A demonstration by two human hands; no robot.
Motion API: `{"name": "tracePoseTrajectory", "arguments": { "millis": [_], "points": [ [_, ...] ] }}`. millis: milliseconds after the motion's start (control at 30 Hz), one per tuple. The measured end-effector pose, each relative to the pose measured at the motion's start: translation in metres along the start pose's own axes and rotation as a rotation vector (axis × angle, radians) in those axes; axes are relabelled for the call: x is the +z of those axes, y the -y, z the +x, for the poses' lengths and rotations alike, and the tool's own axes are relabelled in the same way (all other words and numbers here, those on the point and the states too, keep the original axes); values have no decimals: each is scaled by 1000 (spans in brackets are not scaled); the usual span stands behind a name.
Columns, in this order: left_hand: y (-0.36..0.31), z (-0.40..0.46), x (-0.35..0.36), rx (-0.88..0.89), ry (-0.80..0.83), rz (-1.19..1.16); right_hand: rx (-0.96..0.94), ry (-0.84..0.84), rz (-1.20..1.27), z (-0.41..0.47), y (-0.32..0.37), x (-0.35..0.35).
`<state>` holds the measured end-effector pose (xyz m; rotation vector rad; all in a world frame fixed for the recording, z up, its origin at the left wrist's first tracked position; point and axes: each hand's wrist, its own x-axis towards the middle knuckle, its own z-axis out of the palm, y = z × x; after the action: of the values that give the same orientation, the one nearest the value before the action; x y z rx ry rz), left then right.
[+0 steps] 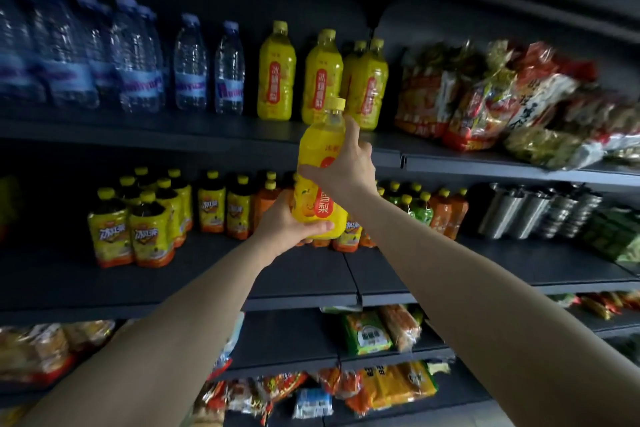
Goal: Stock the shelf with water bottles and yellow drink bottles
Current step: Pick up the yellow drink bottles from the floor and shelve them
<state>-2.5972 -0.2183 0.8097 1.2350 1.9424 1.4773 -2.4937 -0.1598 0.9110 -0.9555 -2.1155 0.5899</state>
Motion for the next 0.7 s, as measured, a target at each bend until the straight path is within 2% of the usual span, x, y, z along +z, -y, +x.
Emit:
{"name": "tracePoseTrajectory", "arguments": {
  "millis": [233, 333, 433, 500, 633, 700],
  "points": [
    [-50, 41, -42, 88, 115, 126, -51, -89, -8, 58, 28, -30],
    [-81, 65, -70, 166, 159, 313, -86, -108, 8, 92, 44, -43],
    [-101, 94, -106, 165, 138, 481, -159, -125, -10, 124, 56, -48],
    [-100, 115, -131, 155, 76, 598, -186, -122, -9, 144, 61, -47],
    [-81, 145, -175, 142, -178, 883, -226, -106, 5, 178, 63, -28],
    [-67, 153, -187, 120, -262, 946, -238, -97, 17, 192, 65, -10]
  ]
}}
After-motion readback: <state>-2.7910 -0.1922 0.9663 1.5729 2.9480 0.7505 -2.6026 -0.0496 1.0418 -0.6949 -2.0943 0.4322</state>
